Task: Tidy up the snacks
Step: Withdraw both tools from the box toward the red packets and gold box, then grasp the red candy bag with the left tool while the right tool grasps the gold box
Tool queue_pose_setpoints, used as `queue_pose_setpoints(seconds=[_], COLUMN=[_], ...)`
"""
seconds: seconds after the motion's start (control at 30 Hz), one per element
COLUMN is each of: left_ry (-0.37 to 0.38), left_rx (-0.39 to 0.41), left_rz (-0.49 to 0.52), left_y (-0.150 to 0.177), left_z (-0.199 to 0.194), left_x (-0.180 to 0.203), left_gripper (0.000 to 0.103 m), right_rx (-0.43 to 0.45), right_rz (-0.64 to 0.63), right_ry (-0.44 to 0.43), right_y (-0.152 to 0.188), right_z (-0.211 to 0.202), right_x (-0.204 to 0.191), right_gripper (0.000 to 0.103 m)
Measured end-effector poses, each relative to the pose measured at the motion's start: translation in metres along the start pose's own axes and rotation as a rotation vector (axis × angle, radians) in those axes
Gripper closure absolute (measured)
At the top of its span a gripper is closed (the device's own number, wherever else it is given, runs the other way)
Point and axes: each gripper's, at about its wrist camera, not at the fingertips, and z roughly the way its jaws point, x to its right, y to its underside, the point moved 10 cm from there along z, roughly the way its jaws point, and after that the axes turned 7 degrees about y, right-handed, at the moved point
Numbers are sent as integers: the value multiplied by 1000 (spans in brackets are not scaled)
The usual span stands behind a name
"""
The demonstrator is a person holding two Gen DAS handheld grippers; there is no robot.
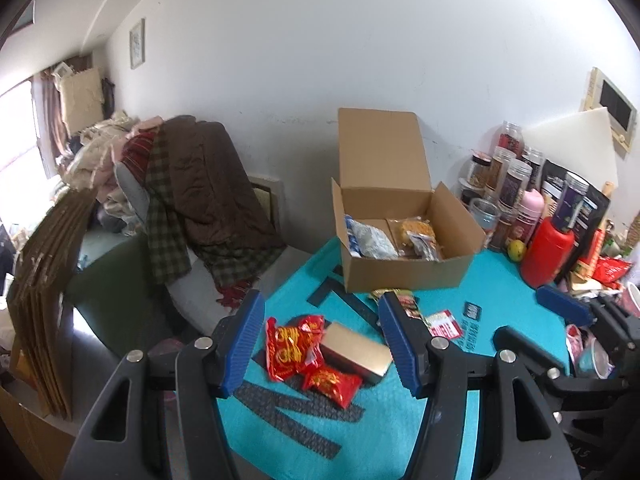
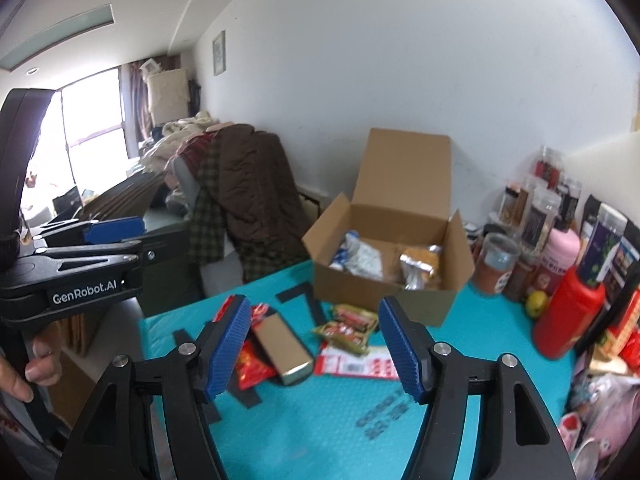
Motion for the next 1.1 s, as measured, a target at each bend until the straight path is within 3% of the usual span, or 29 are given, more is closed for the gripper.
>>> queue_pose_setpoints(seconds=[0.17,0.57,1.1], left_ry=[7,50,83], left_rx=[-7,-68,-158], left_rz=[6,2,-88], left_y=[8,37,71], left_z=[-5,18,84], left_x=[-7,-21,-54], left_gripper=[44,44,44], right_rx=[-41,-99,-240], right_rz=[15,18,-16], right_ry=[-71,-119,-210], right_y=[18,43,72], right_z=[3,25,118], right_x=[-16,-32,-51], right_gripper=[36,36,33])
